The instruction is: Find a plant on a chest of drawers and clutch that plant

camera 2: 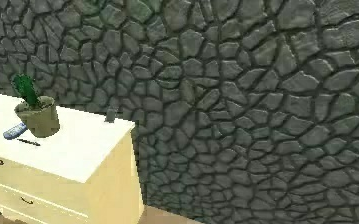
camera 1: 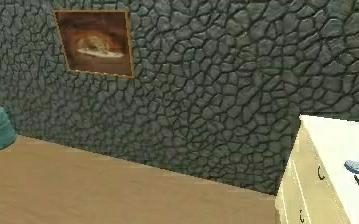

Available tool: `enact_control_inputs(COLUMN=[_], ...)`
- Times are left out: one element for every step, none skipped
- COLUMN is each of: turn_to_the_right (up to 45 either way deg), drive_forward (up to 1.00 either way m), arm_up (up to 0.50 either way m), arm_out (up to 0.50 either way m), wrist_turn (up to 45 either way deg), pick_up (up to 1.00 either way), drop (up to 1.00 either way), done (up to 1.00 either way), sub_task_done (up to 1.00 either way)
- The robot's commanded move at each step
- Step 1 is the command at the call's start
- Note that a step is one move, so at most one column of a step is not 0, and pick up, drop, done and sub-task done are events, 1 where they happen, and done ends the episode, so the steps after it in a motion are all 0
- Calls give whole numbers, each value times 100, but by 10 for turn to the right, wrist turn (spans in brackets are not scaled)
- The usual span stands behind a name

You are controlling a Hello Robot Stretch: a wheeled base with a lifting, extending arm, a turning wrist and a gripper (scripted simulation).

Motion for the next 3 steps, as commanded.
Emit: enact_control_inputs(turn_to_the_right=[-330,450,420], drive_forward=[0,0,0], arm_up=[0,0,0], arm_out=[0,0,0], wrist_turn=[0,0,0], pick_up=[0,0,0], drop=[0,0,0], done=[0,0,0], sub_task_done=[0,0,0])
